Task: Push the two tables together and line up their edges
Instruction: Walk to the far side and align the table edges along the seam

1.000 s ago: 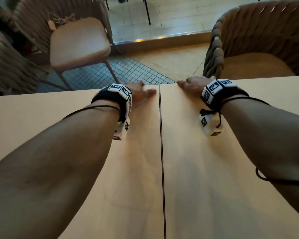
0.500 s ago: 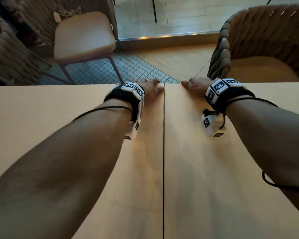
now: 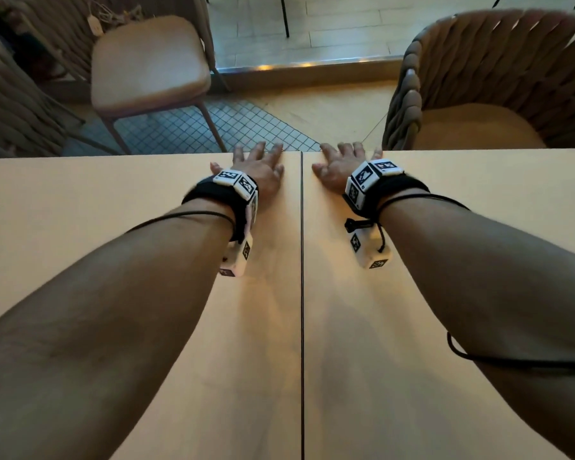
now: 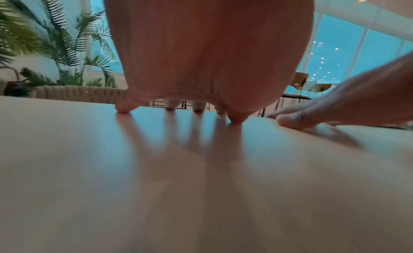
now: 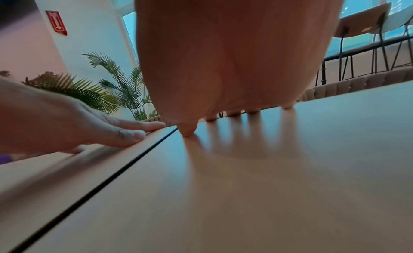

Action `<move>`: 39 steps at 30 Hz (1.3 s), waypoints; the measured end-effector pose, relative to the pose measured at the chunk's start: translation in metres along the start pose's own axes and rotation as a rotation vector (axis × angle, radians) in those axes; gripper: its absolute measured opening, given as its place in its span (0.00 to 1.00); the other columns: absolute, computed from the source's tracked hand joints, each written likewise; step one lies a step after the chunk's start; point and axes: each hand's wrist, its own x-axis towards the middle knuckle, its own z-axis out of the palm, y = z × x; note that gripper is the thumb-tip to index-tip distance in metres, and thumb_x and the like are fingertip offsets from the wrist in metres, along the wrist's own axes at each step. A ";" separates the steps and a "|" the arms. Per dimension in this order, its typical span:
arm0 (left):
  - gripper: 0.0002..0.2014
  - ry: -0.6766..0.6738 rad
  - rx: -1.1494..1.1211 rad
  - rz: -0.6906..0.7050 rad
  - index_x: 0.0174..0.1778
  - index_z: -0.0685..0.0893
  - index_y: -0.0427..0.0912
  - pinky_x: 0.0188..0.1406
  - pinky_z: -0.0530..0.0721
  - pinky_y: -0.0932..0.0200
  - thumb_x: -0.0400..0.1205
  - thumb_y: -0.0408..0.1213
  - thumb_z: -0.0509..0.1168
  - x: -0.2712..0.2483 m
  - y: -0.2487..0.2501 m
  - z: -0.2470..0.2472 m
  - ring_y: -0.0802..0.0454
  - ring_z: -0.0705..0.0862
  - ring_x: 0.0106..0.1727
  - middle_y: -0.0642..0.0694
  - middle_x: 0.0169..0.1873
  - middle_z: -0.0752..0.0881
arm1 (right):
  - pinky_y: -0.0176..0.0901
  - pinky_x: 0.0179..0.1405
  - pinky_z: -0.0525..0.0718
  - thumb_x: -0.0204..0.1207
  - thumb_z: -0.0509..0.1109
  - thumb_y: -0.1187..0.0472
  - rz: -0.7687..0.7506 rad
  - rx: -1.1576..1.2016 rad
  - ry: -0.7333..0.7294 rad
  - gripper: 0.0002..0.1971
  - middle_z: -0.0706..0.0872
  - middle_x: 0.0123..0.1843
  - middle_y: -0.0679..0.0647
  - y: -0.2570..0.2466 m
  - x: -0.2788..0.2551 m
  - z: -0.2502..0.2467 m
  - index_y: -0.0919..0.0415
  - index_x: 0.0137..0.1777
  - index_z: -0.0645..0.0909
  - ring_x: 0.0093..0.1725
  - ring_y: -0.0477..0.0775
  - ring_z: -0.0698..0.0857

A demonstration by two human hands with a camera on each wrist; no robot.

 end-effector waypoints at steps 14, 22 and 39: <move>0.29 -0.037 -0.021 -0.064 0.84 0.35 0.70 0.68 0.40 0.07 0.91 0.54 0.44 -0.007 0.013 0.015 0.36 0.28 0.85 0.55 0.86 0.30 | 0.80 0.75 0.35 0.85 0.48 0.37 0.020 0.005 -0.061 0.36 0.36 0.88 0.47 -0.019 -0.005 0.012 0.47 0.87 0.37 0.85 0.64 0.34; 0.29 -0.015 -0.017 -0.052 0.85 0.35 0.69 0.69 0.37 0.09 0.90 0.56 0.42 -0.013 0.014 0.023 0.35 0.29 0.86 0.55 0.87 0.30 | 0.80 0.76 0.34 0.86 0.47 0.41 -0.031 0.003 -0.085 0.34 0.32 0.87 0.46 -0.024 -0.019 0.016 0.45 0.86 0.36 0.85 0.61 0.31; 0.31 0.079 0.025 0.113 0.88 0.52 0.61 0.83 0.50 0.28 0.88 0.55 0.55 -0.137 -0.012 0.060 0.40 0.42 0.89 0.52 0.89 0.46 | 0.71 0.81 0.49 0.87 0.51 0.50 -0.085 0.110 -0.135 0.30 0.42 0.89 0.49 -0.009 -0.148 0.042 0.49 0.87 0.48 0.87 0.59 0.44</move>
